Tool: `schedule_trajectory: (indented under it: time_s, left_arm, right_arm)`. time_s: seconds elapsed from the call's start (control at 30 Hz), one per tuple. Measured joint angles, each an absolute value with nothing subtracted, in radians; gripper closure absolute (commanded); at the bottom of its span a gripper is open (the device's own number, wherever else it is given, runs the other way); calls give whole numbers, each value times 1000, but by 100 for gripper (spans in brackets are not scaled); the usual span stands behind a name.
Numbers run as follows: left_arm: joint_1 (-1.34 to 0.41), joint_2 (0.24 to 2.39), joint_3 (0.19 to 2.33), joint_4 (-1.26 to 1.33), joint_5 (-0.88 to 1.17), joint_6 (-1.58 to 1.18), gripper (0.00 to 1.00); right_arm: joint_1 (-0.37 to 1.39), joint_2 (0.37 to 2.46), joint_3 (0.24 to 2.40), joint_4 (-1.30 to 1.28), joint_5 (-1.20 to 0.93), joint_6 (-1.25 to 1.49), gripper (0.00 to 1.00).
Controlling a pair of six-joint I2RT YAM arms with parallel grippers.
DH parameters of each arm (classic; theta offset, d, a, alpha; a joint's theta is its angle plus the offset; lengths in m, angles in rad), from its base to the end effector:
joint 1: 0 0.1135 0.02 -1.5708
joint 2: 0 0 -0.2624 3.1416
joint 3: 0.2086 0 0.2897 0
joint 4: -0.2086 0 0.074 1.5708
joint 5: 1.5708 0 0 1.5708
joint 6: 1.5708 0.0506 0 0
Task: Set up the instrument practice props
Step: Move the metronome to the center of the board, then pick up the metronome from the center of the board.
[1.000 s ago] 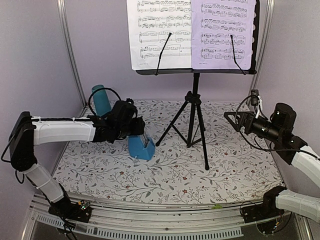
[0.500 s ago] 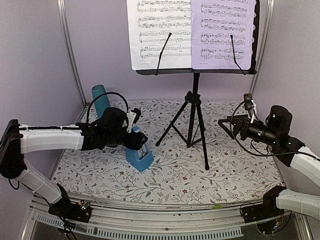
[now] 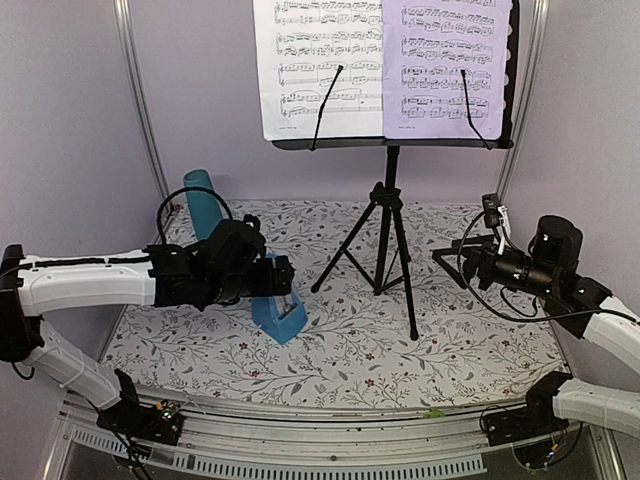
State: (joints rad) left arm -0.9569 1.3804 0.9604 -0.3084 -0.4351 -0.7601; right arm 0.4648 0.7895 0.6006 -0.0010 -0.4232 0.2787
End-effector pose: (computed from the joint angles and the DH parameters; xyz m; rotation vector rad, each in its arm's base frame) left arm 0.2151 -0.2681 0.2306 -0.0007 2.2548 -0.4367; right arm 0.2078 0.1274 0.2828 -0.4869 1.7685 0.9035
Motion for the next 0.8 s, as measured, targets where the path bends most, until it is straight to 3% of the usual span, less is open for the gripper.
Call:
schedule_trajectory:
  time_s: [0.17,0.43,0.8]
  left_arm:
    - [-1092,1495,1143,-586,-634,-1159,1]
    - [-1148,1844,1495,-1148,-722,-1790,1]
    - [-1152,1942,1617,-1322,-771,-1958,1]
  right_arm:
    - [465,751,601,-31,-418,266,1]
    - [465,688,601,-45,-425,275,1]
    - [465,603,601,-86,-420,280,1]
